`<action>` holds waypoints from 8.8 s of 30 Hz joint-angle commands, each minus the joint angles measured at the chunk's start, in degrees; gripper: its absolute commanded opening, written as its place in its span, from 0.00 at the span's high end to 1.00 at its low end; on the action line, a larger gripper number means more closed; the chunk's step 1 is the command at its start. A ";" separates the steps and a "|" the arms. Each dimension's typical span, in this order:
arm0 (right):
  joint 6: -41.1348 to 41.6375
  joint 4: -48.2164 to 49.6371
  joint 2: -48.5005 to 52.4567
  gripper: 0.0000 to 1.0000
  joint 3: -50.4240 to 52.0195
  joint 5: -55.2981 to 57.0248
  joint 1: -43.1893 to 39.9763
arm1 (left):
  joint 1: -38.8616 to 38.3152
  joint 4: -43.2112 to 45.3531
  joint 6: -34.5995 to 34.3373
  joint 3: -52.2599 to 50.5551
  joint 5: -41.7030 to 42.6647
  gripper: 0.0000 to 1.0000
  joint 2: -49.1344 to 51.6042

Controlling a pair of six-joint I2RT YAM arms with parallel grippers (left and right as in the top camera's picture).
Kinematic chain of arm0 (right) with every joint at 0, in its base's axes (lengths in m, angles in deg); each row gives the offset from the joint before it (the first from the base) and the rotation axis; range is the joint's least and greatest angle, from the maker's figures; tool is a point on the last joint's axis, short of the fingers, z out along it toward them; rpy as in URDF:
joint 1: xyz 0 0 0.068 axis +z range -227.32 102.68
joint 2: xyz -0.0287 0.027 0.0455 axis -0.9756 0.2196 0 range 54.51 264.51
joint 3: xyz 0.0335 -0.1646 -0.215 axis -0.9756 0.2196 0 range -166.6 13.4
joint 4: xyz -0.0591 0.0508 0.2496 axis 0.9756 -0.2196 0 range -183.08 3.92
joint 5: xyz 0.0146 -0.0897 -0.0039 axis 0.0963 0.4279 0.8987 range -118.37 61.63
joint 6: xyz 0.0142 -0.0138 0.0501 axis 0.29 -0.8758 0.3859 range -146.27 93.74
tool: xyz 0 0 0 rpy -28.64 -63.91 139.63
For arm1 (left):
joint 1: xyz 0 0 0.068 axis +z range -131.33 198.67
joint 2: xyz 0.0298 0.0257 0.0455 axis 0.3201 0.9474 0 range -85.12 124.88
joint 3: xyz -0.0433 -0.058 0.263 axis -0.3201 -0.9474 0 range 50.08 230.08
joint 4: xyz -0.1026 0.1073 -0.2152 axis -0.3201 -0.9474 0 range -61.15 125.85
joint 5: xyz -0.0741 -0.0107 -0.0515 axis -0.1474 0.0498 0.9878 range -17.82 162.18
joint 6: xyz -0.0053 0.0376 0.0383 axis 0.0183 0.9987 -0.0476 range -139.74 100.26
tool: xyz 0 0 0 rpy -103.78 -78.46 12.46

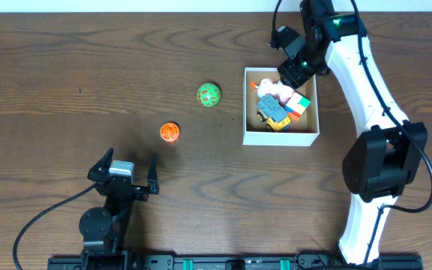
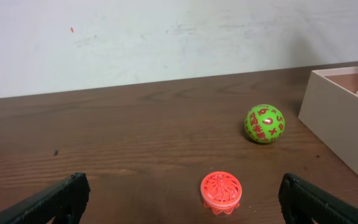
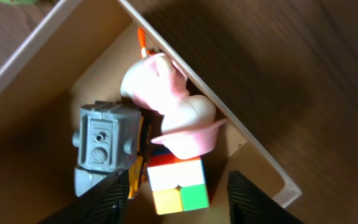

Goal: Pack container
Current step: 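Carry the duck with the right gripper and drop it into the box, then withdraw the right gripper to the right side of the box, then reach the left gripper forward toward the green numbered ball, then lower the left gripper over the green ball and close on it, then carry the green ball with the left gripper over the box and release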

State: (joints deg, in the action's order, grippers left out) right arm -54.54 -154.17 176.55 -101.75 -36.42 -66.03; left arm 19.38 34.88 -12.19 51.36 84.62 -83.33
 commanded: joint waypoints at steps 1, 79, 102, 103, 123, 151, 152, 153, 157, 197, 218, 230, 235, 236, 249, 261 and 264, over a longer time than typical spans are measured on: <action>5.62 0.26 -1.53 0.39 -3.52 -1.64 2.34 | 0.28 -1.84 0.35 -1.05 0.39 0.02 -0.04; 31.17 16.48 -6.62 0.01 22.60 8.68 -22.58 | 0.24 1.64 0.81 8.24 11.37 0.02 5.03; 31.17 16.48 -6.62 0.01 22.60 8.68 -22.53 | -5.42 -35.56 -0.70 67.08 5.31 0.02 63.56; 31.17 16.48 -6.62 0.01 22.60 8.68 -22.53 | -6.78 -38.42 -0.39 69.99 5.51 0.02 65.85; 31.17 16.48 -6.62 0.01 22.60 8.68 -22.53 | -17.55 -40.46 -10.64 83.34 -13.11 0.02 89.26; 31.17 16.48 -6.62 0.01 22.60 8.68 -22.53 | -24.33 -35.82 -6.56 95.06 -12.96 0.02 116.21; 31.17 16.48 -6.62 0.01 22.60 8.66 -22.53 | -24.30 -35.85 -6.56 95.06 -12.94 0.02 116.21; 31.17 16.48 -6.62 0.01 22.60 8.68 -22.53 | -24.30 -36.02 -6.56 94.92 -12.96 0.02 116.21; 31.19 16.48 -6.62 0.01 22.60 8.68 -22.53 | -24.02 -36.20 -6.56 93.74 -12.96 0.02 116.37; 31.19 16.46 -6.62 0.01 22.60 8.68 -22.53 | -24.02 -34.49 -5.66 92.59 -12.96 0.02 122.64; 31.17 16.48 -6.62 0.01 22.60 8.68 -22.53 | -23.98 -33.40 -5.66 92.59 -12.96 0.25 122.64; 31.17 16.48 -6.62 0.01 22.60 8.68 -22.51 | -23.98 -33.18 -5.64 92.61 -13.18 0.46 122.62; 31.17 16.48 -6.62 0.01 22.60 8.68 -22.53 | -23.91 -33.22 -4.13 93.53 -13.20 0.46 120.74; 31.17 16.46 -6.62 0.01 22.60 8.68 -22.53 | -23.91 -33.22 -4.13 93.74 -13.20 0.46 119.99; 31.17 16.48 -6.62 0.01 22.60 8.68 -22.53 | -25.66 -33.18 -5.92 94.20 -11.67 0.46 101.31; 31.17 16.48 -6.62 0.01 22.60 8.66 -22.51 | -36.54 -29.14 -5.92 94.18 0.22 0.46 98.64; 31.17 16.48 -6.62 0.01 22.60 8.66 -22.53 | -39.19 -28.09 -5.92 94.18 0.22 0.46 99.65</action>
State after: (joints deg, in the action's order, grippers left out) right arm -22.84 -137.67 169.95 -79.44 -27.55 -88.04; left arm -18.15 6.10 -17.83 144.97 83.29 15.13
